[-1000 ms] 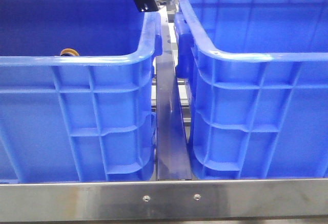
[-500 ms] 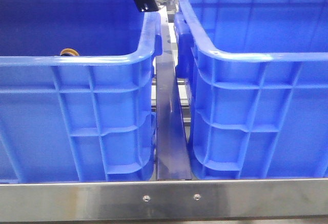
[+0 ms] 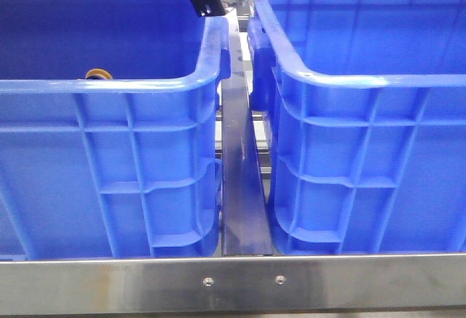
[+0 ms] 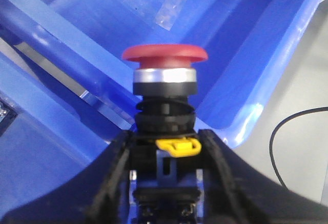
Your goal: Pick red and yellow buttons and place in box
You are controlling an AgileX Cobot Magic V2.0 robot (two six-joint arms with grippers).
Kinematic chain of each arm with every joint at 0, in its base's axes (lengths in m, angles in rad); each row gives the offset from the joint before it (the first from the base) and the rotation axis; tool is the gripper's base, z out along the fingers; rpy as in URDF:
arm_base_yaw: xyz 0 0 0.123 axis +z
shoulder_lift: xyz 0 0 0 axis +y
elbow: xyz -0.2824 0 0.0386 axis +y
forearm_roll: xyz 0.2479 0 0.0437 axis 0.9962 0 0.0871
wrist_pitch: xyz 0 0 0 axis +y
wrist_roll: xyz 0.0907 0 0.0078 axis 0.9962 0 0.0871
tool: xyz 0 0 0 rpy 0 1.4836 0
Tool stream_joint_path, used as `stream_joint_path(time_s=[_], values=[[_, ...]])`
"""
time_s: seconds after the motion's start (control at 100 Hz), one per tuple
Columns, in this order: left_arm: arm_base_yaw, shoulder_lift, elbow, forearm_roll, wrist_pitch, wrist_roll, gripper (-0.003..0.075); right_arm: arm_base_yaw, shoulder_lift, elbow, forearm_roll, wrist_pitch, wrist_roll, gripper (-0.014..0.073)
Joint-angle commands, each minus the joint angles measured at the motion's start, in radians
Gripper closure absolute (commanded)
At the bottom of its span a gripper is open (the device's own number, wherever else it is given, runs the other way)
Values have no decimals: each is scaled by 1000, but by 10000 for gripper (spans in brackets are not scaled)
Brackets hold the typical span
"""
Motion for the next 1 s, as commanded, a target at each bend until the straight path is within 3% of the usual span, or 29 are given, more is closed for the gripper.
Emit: stream_joint_path(time_s=[0.0, 0.17, 0.29, 0.99], values=[[-8, -35, -28, -22, -63, 1, 567, -3, 32, -60, 251, 42, -139, 192], [-8, -34, -28, -22, -77, 1, 567, -3, 107, -80, 596, 176, -325, 182], [-8, -34, -28, -22, -82, 1, 567, -3, 150, -80, 718, 240, -400, 105], [-8, -34, -28, -22, -82, 1, 567, 199, 331, -125, 732, 195, -403, 95]])
